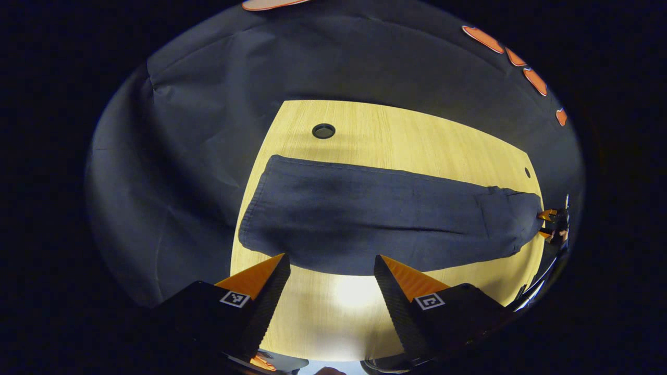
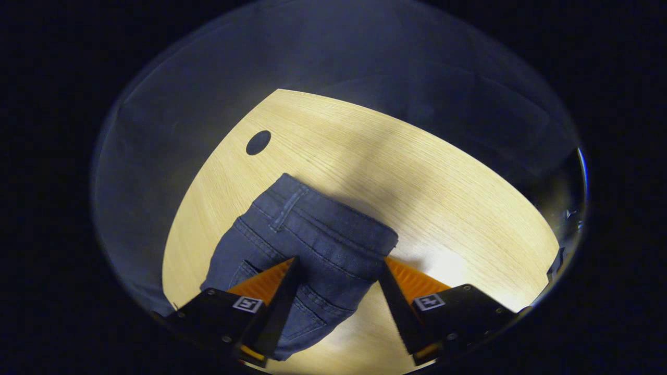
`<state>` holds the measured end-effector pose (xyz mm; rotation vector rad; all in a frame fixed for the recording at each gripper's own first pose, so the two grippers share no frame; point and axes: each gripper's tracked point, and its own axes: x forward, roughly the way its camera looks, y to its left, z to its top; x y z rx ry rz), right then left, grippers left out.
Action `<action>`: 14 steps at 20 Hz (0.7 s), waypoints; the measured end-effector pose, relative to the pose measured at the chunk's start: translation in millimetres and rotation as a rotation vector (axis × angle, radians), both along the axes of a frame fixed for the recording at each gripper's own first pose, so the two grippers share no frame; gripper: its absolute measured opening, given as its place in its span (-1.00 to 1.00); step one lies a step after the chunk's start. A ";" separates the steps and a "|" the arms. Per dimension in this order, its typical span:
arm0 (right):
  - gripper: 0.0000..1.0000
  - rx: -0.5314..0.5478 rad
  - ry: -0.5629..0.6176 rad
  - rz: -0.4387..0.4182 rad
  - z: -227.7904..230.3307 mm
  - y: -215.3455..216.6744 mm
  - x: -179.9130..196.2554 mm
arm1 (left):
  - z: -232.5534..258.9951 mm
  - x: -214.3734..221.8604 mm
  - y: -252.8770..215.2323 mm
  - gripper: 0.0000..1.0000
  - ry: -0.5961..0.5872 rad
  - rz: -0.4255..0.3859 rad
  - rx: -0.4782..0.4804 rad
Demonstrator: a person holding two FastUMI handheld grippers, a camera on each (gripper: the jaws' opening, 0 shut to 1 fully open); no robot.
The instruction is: Grasp the waist and the cuffs of the jeans and fold them to make the two legs overlap; first hold the waist and fold one-third of the jeans toward the cuffs, then hold the cuffs and fold the remaining one-third in the same direction to finish folding.
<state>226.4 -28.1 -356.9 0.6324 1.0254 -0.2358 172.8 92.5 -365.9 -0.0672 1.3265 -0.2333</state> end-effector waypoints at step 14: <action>-0.55 0.123 -0.338 0.031 72.5 22.2 33.4 | 16.9 16.4 4.4 0.96 -0.214 0.050 0.000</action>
